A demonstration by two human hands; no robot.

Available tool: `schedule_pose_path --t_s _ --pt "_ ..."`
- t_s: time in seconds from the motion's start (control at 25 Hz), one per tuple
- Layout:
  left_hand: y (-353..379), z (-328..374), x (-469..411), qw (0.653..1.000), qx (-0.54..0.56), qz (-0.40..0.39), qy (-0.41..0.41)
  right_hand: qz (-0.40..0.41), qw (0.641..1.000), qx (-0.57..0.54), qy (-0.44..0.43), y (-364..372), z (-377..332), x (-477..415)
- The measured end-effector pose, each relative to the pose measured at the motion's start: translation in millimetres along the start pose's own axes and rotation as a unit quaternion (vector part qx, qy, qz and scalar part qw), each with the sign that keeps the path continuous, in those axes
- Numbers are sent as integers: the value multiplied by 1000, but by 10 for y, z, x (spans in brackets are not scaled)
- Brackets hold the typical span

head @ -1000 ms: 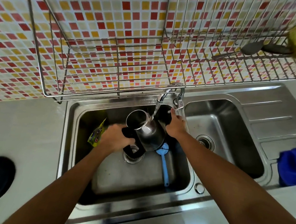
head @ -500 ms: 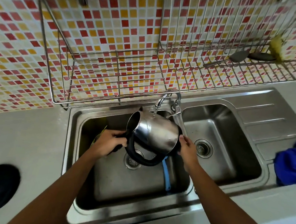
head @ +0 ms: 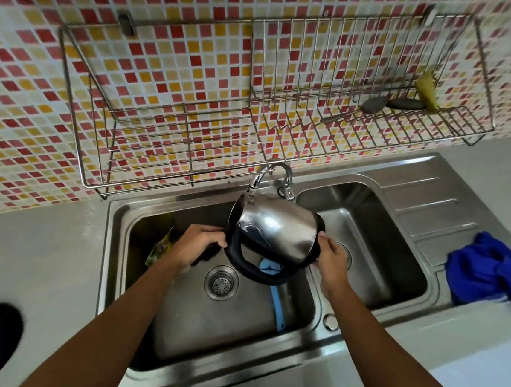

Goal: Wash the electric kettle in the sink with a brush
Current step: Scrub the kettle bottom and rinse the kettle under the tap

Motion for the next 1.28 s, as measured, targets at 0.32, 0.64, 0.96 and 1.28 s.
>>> schedule_pose_path --t_s 0.32,0.64,0.96,1.28 --pt "-197 69 -67 999 19 -5 -50 -31 999 4 -12 176 -90 51" --pt "-255 267 -25 994 -110 10 2 -63 994 18 93 326 56 115" --pt "-141 592 344 903 -411 34 122 -148 951 -91 254 675 785 422" --pt "-327 848 537 856 -493 34 150 -189 938 -115 266 895 980 560"
Point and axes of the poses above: each hand's wrist, its own x-axis away from the middle knuckle, its own y-axis out of the palm, z = x × y, the point moved 5 cm from there along -x, towards the middle knuckle, and after that the axes turned 1 degree about -y, right-handed, at the moved point
